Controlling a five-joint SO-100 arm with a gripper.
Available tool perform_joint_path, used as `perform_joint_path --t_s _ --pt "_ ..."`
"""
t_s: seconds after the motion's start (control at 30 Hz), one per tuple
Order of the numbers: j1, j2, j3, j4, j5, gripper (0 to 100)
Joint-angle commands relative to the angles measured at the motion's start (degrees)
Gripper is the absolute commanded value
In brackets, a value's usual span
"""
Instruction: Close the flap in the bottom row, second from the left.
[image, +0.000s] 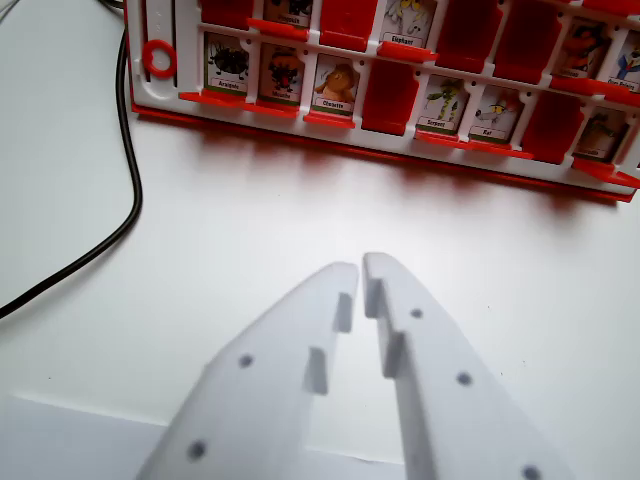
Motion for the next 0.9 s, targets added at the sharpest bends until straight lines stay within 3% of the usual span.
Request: perform_joint_path --t_s 0.0,0.2,0.47,0.87 --pt "-0.4 -7.4 -1.5 -8.0 -0.09 0" --pt "-1.1 -21.6 -4.4 -19.2 0.35 0" --pt "-4.4 -34.4 -6.4 -31.2 2.46 0" --pt "-5.1 -46.8 -11.4 -38.1 2.46 0"
